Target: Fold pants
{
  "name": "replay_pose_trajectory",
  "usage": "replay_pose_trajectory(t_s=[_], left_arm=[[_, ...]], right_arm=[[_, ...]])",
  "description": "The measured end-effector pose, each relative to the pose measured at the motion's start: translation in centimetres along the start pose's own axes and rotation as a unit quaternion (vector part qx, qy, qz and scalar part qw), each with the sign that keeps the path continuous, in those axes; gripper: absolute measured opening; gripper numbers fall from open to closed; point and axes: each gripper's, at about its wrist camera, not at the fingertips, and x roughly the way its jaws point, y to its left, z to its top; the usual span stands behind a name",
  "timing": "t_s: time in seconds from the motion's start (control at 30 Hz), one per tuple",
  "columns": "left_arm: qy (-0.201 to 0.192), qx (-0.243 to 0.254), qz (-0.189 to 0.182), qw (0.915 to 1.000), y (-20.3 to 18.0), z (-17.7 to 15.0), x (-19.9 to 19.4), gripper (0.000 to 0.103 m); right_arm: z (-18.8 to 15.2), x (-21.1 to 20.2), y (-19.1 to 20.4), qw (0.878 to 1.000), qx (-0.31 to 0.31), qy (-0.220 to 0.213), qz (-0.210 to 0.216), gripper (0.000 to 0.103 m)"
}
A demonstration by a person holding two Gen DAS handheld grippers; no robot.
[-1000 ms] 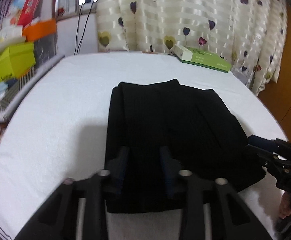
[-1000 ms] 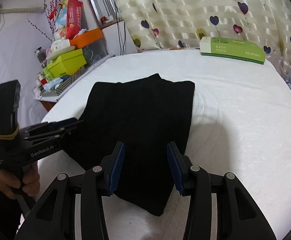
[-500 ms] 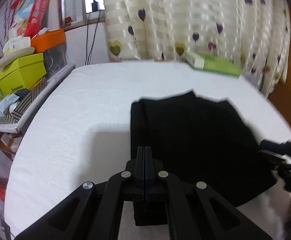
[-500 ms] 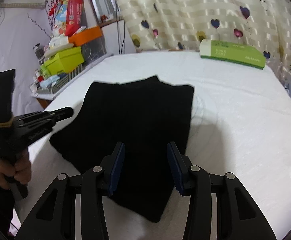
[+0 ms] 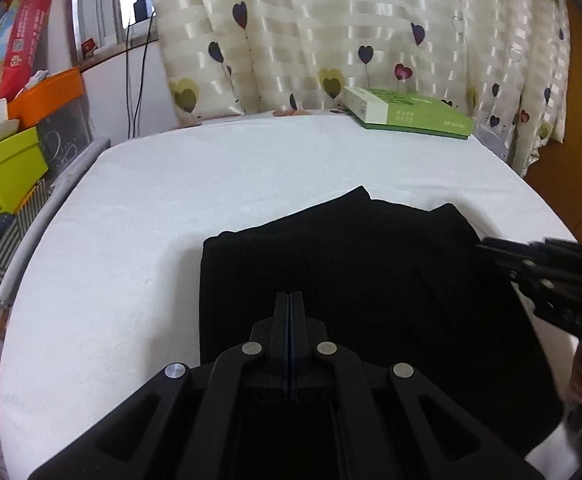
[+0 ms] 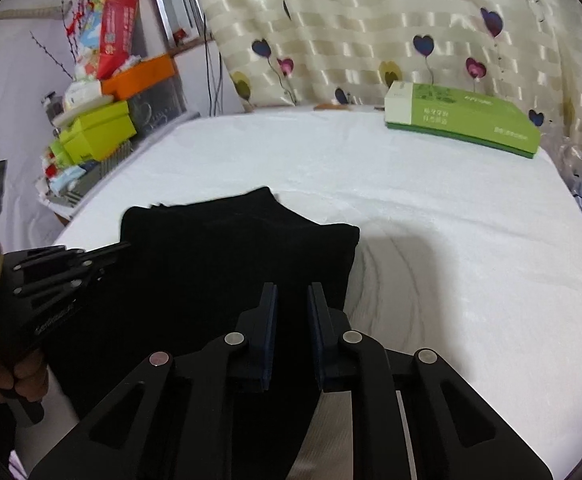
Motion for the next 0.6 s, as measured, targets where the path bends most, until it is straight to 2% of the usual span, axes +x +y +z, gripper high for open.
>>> replay_pose_trajectory(t_s=[0.07,0.23,0.37,0.43,0.5,0.6], left_arm=[[-0.008,0.008,0.003,0.9999,-0.1,-0.3,-0.1,0.001],[-0.012,0.008,-0.003,0.9999,0.0,-0.3,-0.2,0.002],[-0.012,-0.003,0.005,0.9999,0.3,-0.7,-1.7,0.002],[-0.013,-0.015,-0.003,0.9998,0.2,-1.2,-2.9,0.002],[-0.022,-0.026,-0.009,0.9994,-0.1,-2.0,-4.5,0.002],[-0.031,-0.041,-0.027,0.9983,-0.7,-3.2,-6.4,0.002]], right_arm=[[0.1,1.4,-0.6,1.000,0.011,0.027,0.003,0.016],[1.0,1.8,-1.1,0.999,0.021,0.026,0.005,0.015],[0.1,-0.5,0.4,1.000,0.001,0.011,-0.018,0.017],[-0.9,-2.1,1.2,1.000,-0.004,0.001,-0.015,0.032],[-2.0,-3.7,2.1,1.000,-0.014,-0.006,-0.026,0.042],[-3.2,-5.3,3.4,0.999,-0.021,-0.014,-0.030,0.042]])
